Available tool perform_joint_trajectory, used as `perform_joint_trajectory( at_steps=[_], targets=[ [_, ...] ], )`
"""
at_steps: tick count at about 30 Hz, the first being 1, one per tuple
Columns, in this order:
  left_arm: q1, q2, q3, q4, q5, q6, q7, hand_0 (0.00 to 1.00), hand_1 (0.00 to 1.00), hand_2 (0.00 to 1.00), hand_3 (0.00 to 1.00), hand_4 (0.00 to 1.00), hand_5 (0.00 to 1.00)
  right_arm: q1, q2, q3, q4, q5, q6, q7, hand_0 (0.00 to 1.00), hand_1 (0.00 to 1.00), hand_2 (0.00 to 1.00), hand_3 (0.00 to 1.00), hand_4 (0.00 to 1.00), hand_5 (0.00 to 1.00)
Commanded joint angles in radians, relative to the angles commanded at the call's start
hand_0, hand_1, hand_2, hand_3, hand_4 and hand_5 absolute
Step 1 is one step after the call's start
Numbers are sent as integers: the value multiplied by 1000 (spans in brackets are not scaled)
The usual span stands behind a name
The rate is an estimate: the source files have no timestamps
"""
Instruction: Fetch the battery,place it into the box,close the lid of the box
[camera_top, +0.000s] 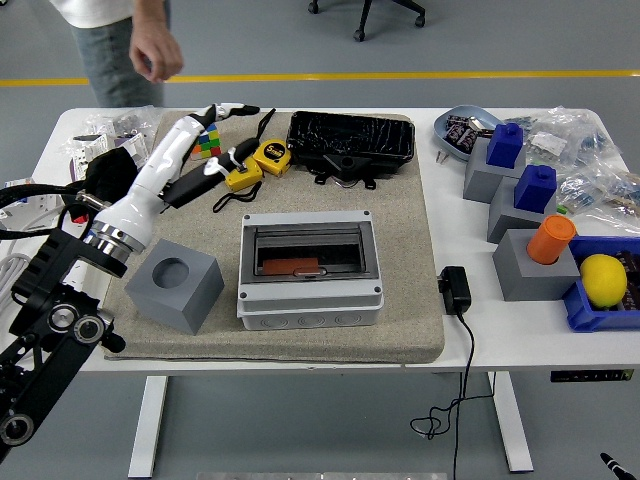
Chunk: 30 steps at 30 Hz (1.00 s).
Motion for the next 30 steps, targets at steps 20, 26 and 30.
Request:
perform_joint_trajectory(
  at_steps=[20, 26, 30],
  targets=[
    [171, -104, -359, 51, -631, -2, -3, 849, 876, 836, 803, 998, 927, -45, 4, -198, 5, 32, -119, 98, 815, 808, 796, 836, 998, 998],
    [180, -102, -334, 20, -453, 57, 13, 824, 847, 812, 777, 998, 885, -62, 9, -218, 4, 37, -118, 79, 815, 809, 797, 836, 998, 998],
    [181, -94, -320, 11, -329, 61, 24, 830, 852, 811, 776, 998, 884, -66, 12, -208, 6, 32, -110, 68, 817, 806, 796, 831, 998, 998]
  ],
)
